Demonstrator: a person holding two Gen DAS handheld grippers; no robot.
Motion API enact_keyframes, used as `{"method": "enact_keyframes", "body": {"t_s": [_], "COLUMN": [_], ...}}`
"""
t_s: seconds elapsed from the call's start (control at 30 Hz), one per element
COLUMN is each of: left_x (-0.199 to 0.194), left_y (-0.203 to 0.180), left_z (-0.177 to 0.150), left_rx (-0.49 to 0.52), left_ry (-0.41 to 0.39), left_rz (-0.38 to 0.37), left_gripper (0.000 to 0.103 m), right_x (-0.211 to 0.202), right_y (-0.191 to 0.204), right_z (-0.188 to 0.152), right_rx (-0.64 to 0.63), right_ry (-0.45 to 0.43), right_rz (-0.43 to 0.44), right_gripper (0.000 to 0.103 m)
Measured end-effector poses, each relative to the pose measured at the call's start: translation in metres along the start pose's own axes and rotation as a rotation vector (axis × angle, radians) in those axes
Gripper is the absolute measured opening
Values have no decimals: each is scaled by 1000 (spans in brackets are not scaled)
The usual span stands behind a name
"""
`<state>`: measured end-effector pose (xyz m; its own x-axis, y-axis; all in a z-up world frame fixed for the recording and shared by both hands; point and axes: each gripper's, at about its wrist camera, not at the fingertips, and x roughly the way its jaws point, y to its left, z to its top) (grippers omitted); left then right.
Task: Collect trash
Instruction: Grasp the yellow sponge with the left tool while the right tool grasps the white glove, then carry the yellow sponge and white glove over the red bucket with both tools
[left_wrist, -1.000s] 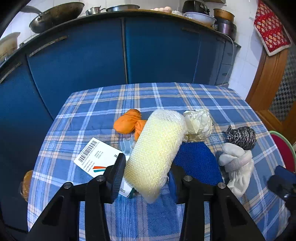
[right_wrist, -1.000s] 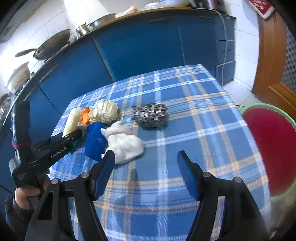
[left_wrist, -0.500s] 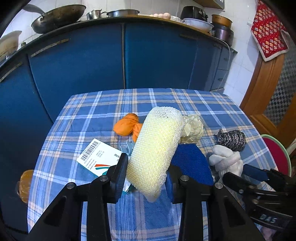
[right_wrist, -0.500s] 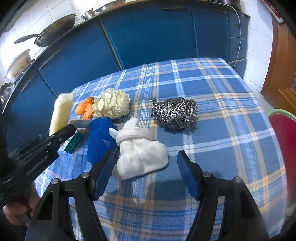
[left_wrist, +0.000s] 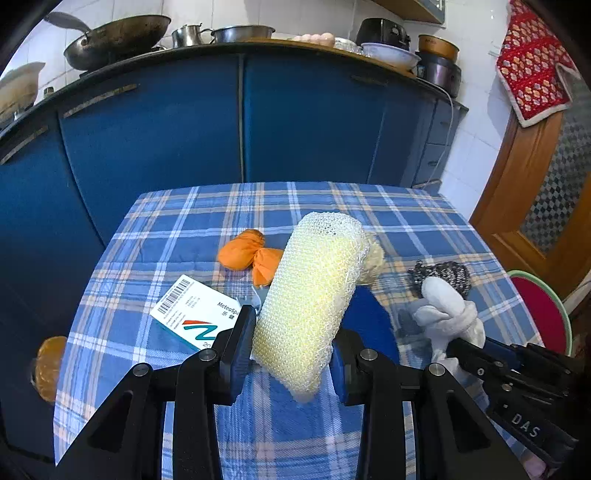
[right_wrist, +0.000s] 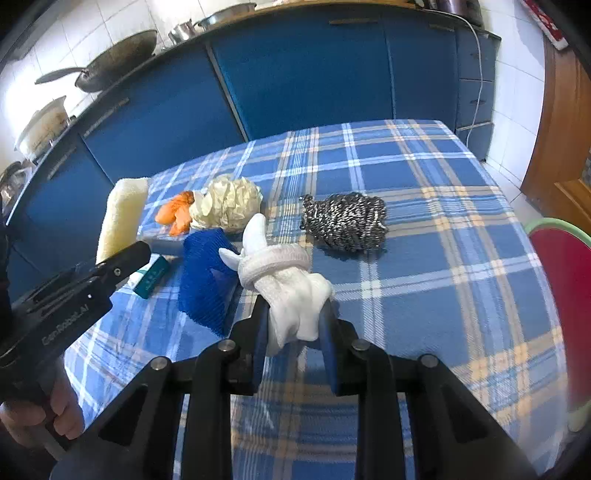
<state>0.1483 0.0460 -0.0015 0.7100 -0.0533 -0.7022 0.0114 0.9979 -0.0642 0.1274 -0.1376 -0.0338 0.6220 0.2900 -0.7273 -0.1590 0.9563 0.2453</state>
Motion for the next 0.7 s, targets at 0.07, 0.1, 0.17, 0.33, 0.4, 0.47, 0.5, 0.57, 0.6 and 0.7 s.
{"method": "enact_keyframes", "body": {"t_s": [0.07,0.1,0.17,0.33,0.4,0.47,0.5,0.57,0.6,0.7], "left_x": [-4,-5,-8,-16,-20,-24,-26,-29,-30,-35], "left_y": [-3,-4,-6,-16,-20,-24,-26,-31,-33,-42], "left_z": [0,0,-1,-2,-3,-2,-3,-3,-3,-4], "left_rx": [1,1,3,12,17,22,24,27,29,34], "left_ry": [-4,-5,-7,-13,-18,-23,-26,-29,-30,-33], "left_rz": [-5,-7,-12,-29,-35,-42,-46,-56,-60,-77], "left_gripper": [37,37,37,37,37,37,37,37,37,37], "right_x": [-8,-12,-21,-41,-48,-55,-58,-66,-69,-79], "right_y": [-1,-2,-5,-13,-17,-20,-22,-26,-28,-36], "right_z": [-1,-2,-5,-10,-13,-15,-16,-19,-20,-24], "right_rx": [3,4,13,30,35,40,42,49,53,65], "right_ry": [-14,-20,-31,-57,-66,-75,-78,-89,-92,-106], "right_rz": [4,4,7,10,7,4,1,-8,-12,-21], "right_gripper": [29,29,29,29,29,29,29,29,29,29]}}
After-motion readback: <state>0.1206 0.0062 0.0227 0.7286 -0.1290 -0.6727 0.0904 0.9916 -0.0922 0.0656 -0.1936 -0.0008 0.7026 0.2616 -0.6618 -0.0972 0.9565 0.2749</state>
